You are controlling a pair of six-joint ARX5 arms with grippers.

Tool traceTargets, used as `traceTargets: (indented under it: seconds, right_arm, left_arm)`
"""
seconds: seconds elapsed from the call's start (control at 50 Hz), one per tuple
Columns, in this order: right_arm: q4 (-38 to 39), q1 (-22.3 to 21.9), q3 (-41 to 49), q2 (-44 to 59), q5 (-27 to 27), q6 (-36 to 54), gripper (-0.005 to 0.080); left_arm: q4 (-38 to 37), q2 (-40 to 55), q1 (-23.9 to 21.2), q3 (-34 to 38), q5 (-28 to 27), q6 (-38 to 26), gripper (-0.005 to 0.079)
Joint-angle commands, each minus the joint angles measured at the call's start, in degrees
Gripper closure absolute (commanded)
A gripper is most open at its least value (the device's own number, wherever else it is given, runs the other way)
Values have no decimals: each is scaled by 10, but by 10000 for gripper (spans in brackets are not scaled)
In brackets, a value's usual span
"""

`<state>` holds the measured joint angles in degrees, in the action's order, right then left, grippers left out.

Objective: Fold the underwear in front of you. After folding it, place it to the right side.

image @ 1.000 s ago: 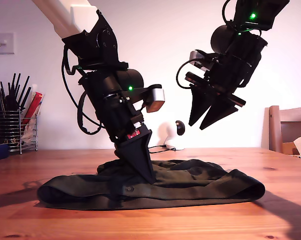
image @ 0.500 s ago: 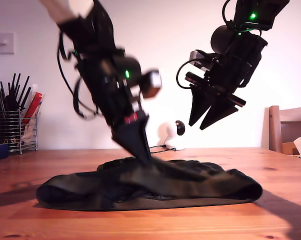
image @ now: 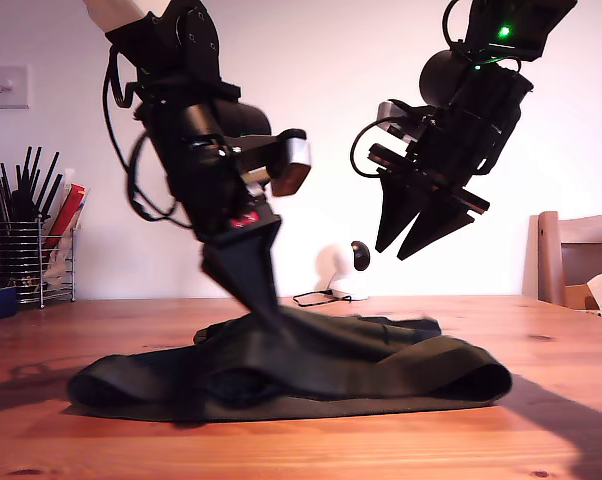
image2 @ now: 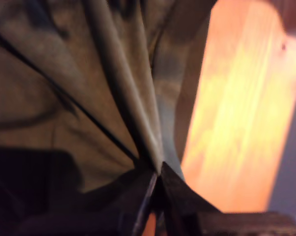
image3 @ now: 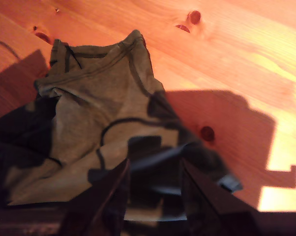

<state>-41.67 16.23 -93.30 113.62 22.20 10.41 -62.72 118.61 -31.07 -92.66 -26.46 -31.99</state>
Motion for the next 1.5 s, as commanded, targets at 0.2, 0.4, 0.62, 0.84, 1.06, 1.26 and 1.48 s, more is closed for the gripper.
traceTargets:
  seconds: [0.2, 0.4, 0.62, 0.84, 1.06, 1.26, 1.48]
  right_arm:
    - [3, 6, 6, 1, 4, 2, 474]
    - [7, 8, 6, 1, 4, 2, 474]
    - [6, 9, 6, 1, 4, 2, 474]
    - [7, 9, 6, 1, 4, 2, 474]
    - [6, 9, 6, 1, 4, 2, 474]
    - [8, 9, 6, 1, 12, 2, 474]
    - [17, 10, 6, 1, 20, 2, 474]
  left_arm:
    - [-52, -10, 35, -1, 6, 7, 733]
    - [-59, -8, 57, -1, 23, 21, 733]
    - [-60, 10, 69, 0, 26, 33, 733]
    - [-74, 47, 71, 1, 31, 35, 698]
    - [-89, 110, 73, 5, 77, 42, 697]
    - [-93, 117, 73, 5, 115, 57, 607]
    - [-89, 99, 73, -3, 61, 59, 367]
